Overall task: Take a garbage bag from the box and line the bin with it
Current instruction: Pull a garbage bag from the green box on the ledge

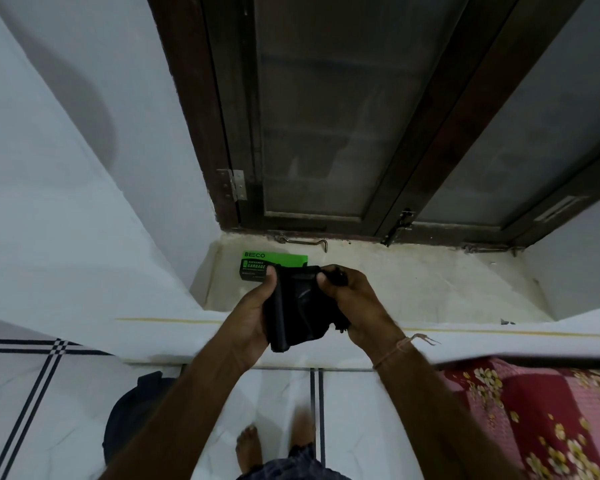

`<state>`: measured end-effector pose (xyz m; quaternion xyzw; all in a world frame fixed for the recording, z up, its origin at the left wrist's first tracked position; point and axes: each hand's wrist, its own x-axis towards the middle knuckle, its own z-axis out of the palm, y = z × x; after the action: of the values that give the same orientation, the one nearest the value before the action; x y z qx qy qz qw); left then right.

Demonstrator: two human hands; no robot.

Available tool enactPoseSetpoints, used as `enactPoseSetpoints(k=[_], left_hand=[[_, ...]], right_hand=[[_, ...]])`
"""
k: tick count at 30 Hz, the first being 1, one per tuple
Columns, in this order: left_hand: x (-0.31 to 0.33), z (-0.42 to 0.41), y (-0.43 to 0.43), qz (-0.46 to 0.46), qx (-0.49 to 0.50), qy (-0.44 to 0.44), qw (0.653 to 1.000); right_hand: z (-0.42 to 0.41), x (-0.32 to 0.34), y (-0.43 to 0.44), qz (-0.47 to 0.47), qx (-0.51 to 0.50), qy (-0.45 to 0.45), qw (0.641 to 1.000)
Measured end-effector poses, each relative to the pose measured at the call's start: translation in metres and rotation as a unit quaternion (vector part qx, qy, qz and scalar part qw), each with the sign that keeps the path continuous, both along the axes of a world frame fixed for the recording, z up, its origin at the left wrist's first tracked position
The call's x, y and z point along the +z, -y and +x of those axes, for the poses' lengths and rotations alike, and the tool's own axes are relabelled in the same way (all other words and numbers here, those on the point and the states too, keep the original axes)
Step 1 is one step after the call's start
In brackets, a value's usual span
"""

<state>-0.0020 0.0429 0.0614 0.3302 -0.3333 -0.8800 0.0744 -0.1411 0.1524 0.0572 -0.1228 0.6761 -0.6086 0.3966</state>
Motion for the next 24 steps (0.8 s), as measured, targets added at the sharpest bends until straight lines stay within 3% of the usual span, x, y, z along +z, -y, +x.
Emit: enactPoseSetpoints(k=[4, 9, 17, 24], left_hand=[[-0.0021, 0.0011, 0.0002, -0.007, 0.013, 0.007, 1.0], [-0.0054, 0.0009, 0.0001, -0.018, 0.002, 0.012, 1.0], [-0.0035, 0.003, 0.0021, 0.024, 0.01, 0.016, 1.0], [-0.0051, 0.0009, 0.0013, 0.005, 0.01, 0.004, 1.0]], right_hand=[[0.0021, 0.002, 0.0032, -0.013, -0.021, 0.022, 0.999], [0.0079, 0.0037, 0.0051, 0.004, 0.068, 0.007, 0.998], [0.0003, -0.0024, 0.0044, 0.007, 0.012, 0.022, 1.0], [0.0046, 0.0054, 0.0068, 0.011, 0.037, 0.046, 0.998]])
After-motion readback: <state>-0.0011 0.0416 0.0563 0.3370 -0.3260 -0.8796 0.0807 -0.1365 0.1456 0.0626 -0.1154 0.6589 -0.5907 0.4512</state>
